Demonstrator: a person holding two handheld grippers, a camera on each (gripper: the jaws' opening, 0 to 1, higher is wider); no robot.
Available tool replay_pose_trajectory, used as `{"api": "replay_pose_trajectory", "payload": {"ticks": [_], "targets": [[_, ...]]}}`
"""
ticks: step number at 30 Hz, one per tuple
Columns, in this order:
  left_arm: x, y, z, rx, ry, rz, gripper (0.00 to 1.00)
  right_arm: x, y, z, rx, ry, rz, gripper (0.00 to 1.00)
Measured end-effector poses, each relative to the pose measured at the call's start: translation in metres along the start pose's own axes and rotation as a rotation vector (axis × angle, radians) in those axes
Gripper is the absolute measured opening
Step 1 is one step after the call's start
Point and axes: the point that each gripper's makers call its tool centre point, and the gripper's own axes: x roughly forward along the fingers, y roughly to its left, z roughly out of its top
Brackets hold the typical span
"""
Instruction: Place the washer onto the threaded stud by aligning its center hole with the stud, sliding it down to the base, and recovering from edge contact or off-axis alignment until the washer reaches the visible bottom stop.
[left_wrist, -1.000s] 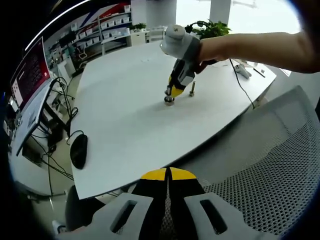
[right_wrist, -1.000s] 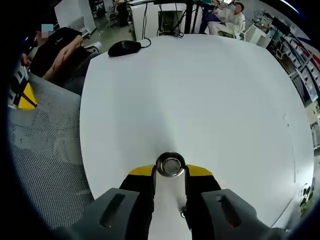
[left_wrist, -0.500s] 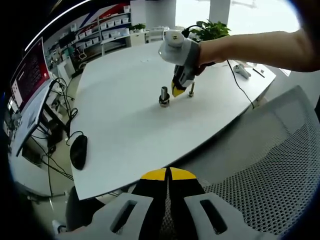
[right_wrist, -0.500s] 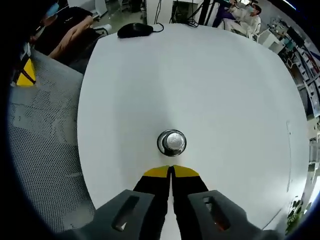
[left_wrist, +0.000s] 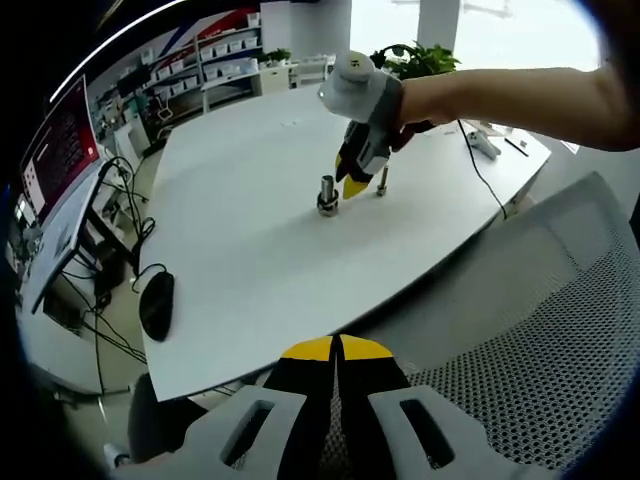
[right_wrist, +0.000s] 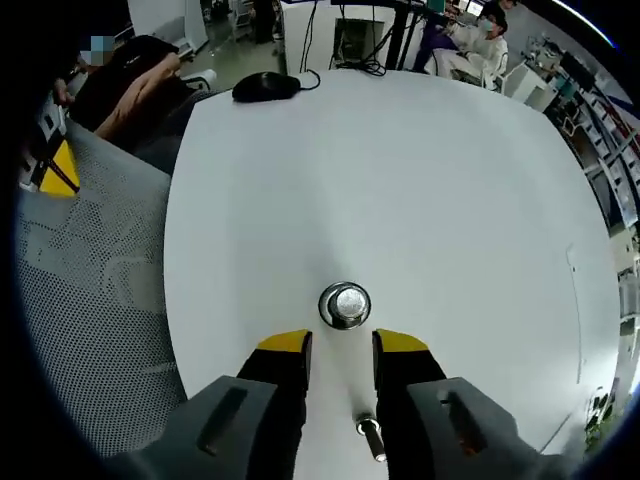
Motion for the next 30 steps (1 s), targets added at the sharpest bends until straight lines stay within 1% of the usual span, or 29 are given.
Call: {"api": "replay_pose_trajectory", "payload": {"ticks": [1, 3, 4, 7, 8, 10, 12, 13, 16, 17, 18, 19, 21, 25, 30], "targets": [[0.000, 0.000, 0.000, 0.000, 0.000, 0.000, 0.00, 0.002, 0.001, 0.002, -0.011, 0.000, -0.003, 0.36], [0.000, -0.001, 0.000, 0.001, -0.001, -0.002, 0.00, 0.010, 0.001, 0.008, -0.043, -0.008, 0.007, 0.36], [0.000, -0.001, 0.000, 0.001, -0.001, -0.002, 0.00, 0.011, 0.006, 0.009, -0.056, -0.007, 0.014, 0.35], [0.000, 0.000, 0.000, 0.000, -0.001, -0.003, 0.00, 0.018, 0.007, 0.011, -0.073, 0.008, 0.013, 0.33], [0.000, 0.000, 0.000, 0.000, -0.001, -0.003, 0.00, 0.024, 0.004, 0.012, -0.071, 0.009, 0.015, 0.34], [0.000, 0.000, 0.000, 0.000, -0.002, -0.003, 0.00, 0.027, 0.003, 0.014, -0.070, 0.006, 0.017, 0.34], [0.000, 0.000, 0.000, 0.000, -0.002, -0.004, 0.00, 0.028, 0.004, 0.014, -0.076, 0.015, 0.019, 0.34], [0.000, 0.000, 0.000, 0.000, -0.002, -0.004, 0.00, 0.025, 0.009, 0.011, -0.085, 0.025, 0.019, 0.34], [0.000, 0.000, 0.000, 0.000, -0.001, -0.005, 0.00, 0.027, 0.010, 0.010, -0.094, 0.039, 0.025, 0.33], [0.000, 0.000, 0.000, 0.001, 0.000, -0.005, 0.00, 0.030, 0.007, 0.010, -0.107, 0.048, 0.027, 0.33], [0.000, 0.000, 0.000, 0.001, 0.001, -0.005, 0.00, 0.029, 0.008, 0.008, -0.120, 0.060, 0.030, 0.32], [0.000, 0.000, -0.001, 0.001, 0.001, -0.005, 0.00, 0.027, 0.010, 0.004, -0.137, 0.079, 0.030, 0.30], [0.000, 0.000, -0.001, 0.001, 0.002, -0.006, 0.00, 0.027, 0.008, 0.002, -0.159, 0.089, 0.022, 0.26], [0.000, 0.000, -0.001, 0.001, 0.005, -0.007, 0.00, 0.031, 0.004, 0.002, -0.140, 0.091, 0.032, 0.24], [0.001, 0.000, -0.002, 0.000, 0.007, -0.006, 0.00, 0.027, 0.007, 0.001, -0.140, 0.087, 0.038, 0.23]]}}
